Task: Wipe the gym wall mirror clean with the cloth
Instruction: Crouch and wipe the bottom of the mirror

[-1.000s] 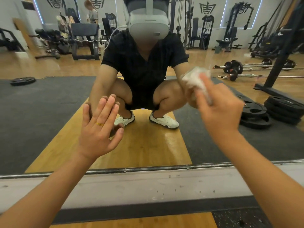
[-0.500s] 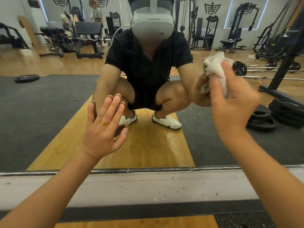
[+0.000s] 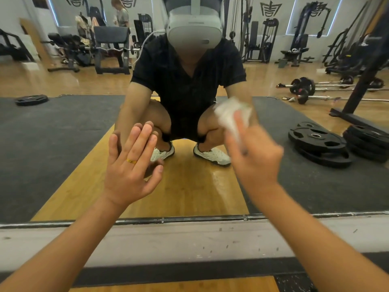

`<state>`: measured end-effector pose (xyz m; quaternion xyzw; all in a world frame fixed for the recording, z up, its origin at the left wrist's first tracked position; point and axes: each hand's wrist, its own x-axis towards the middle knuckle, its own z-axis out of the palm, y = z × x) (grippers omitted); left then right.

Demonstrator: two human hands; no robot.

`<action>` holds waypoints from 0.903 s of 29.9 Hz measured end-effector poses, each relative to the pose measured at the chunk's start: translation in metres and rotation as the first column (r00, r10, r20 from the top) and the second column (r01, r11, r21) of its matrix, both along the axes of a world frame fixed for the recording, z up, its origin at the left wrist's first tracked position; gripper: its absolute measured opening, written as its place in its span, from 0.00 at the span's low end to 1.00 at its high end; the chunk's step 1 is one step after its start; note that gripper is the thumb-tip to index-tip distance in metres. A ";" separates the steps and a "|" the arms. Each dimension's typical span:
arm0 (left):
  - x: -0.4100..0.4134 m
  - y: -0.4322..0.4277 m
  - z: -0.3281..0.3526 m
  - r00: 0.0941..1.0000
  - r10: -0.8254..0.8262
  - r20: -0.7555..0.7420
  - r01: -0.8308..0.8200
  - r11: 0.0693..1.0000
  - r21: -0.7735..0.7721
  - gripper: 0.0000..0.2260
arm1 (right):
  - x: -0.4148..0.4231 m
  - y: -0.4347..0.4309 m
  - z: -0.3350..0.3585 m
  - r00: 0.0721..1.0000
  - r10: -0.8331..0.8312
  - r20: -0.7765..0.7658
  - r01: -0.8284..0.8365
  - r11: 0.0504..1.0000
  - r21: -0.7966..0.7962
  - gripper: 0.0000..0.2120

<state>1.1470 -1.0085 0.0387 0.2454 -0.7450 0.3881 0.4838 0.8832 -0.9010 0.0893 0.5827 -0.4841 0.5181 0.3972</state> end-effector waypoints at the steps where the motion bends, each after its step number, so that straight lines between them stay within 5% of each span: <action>1: 0.001 0.000 0.000 1.000 -0.001 -0.001 0.001 1.000 -0.002 0.34 | 0.009 -0.001 -0.019 0.996 -0.014 -0.084 0.018 0.999 0.039 0.15; 5: 0.001 0.002 0.002 1.000 -0.008 0.009 0.008 1.000 0.008 0.33 | -0.016 0.000 -0.002 0.965 -0.100 -0.241 0.103 0.995 -0.001 0.15; 7: 0.001 0.002 0.002 1.000 -0.007 0.004 0.007 1.000 0.017 0.32 | -0.040 0.004 0.027 0.985 -0.146 -0.089 0.139 0.987 -0.075 0.15; 11: 0.005 0.002 0.001 1.000 -0.011 0.000 0.010 1.000 0.023 0.32 | -0.022 -0.004 0.024 0.989 0.023 0.144 -0.007 0.994 -0.109 0.16; 16: 0.000 0.018 0.005 0.989 -0.139 -0.046 0.143 0.985 0.100 0.26 | -0.005 -0.007 0.003 0.997 0.071 0.042 -0.070 0.997 -0.033 0.18; 27: -0.089 0.056 0.037 0.961 -0.234 0.149 0.208 0.963 0.169 0.27 | -0.068 0.014 0.011 0.989 -0.144 -0.032 0.142 0.988 -0.063 0.16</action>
